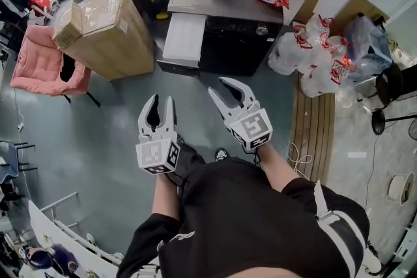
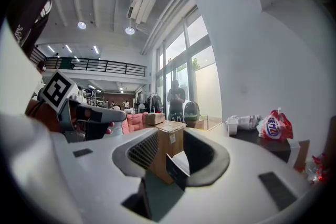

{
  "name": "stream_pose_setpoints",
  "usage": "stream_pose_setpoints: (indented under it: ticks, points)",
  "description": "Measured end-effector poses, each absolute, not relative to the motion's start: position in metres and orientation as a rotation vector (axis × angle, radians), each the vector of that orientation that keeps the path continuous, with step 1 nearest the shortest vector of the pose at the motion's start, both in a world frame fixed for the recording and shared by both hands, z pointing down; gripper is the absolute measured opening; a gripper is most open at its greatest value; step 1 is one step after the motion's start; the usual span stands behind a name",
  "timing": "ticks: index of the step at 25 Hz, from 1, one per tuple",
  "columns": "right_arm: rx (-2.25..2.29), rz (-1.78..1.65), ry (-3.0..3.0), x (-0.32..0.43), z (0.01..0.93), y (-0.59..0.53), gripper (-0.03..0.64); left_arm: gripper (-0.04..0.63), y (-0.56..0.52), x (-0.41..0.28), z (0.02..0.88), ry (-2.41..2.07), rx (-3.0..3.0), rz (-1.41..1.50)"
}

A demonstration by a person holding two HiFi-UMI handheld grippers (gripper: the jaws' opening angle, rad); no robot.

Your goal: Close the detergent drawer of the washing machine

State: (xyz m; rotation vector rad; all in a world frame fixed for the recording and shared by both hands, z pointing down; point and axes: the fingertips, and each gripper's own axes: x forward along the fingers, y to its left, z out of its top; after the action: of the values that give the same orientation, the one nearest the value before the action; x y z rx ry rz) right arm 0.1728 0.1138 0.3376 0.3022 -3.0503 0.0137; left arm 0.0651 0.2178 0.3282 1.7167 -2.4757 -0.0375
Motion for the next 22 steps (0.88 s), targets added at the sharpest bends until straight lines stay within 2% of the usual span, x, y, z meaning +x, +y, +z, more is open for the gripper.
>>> stream_pose_setpoints:
  ticks: [12, 22]
  points:
    - [0.435, 0.041, -2.972, 0.079, 0.355, 0.098, 0.152, 0.147, 0.178, -0.024, 0.338, -2.318, 1.873, -0.052]
    - [0.678, 0.07, -2.868, 0.04, 0.362, 0.088, 0.152, 0.149, 0.161, -0.088, 0.354, -2.127, 1.999, -0.028]
